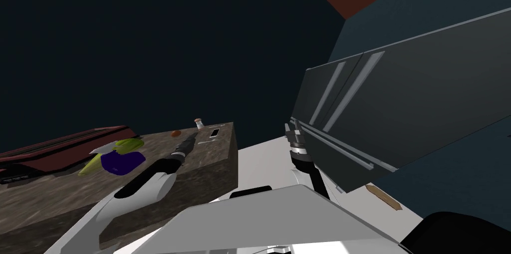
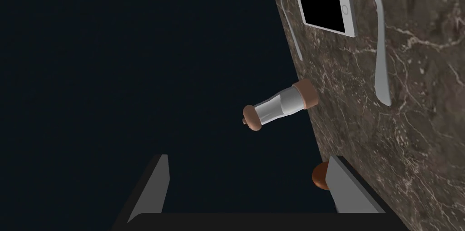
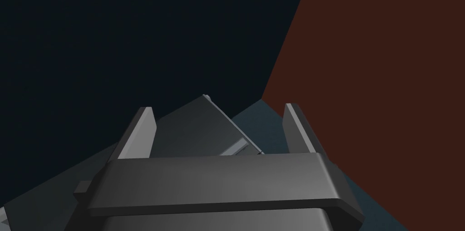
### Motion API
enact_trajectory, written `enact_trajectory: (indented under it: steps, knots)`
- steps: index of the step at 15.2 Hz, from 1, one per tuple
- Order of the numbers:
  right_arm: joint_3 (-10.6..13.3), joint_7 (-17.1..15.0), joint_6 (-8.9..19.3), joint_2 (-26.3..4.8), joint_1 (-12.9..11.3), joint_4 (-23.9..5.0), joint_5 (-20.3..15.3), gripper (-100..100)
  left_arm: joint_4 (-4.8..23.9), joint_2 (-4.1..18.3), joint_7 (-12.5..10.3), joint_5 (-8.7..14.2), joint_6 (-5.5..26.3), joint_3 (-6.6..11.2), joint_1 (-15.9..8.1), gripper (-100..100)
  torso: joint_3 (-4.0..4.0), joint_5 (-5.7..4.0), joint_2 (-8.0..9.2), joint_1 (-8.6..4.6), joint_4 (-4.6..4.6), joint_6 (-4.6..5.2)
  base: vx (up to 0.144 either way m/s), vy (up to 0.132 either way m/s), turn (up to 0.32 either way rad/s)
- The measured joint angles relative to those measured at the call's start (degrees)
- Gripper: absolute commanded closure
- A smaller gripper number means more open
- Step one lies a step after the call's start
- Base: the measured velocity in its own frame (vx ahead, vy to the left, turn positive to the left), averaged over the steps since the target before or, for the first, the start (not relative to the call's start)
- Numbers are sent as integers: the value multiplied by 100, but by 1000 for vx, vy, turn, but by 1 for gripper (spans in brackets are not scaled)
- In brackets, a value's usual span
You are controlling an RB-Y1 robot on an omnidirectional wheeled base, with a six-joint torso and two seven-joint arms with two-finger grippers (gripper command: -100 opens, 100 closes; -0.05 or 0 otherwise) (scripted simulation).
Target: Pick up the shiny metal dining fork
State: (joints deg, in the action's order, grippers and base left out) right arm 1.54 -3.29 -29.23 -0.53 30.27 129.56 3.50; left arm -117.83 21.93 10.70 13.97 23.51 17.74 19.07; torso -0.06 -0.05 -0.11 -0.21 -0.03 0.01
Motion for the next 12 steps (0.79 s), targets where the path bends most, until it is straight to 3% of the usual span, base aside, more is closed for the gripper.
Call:
enact_trajectory:
  steps: [12]
  knots:
    - [0, 0, 0, 0, 0, 0, 0, 0, 423, 185, 282, 171, 1440, 540, -355, -100, -5, -1, -8, -3, -2, -1, 42, -52, -32]
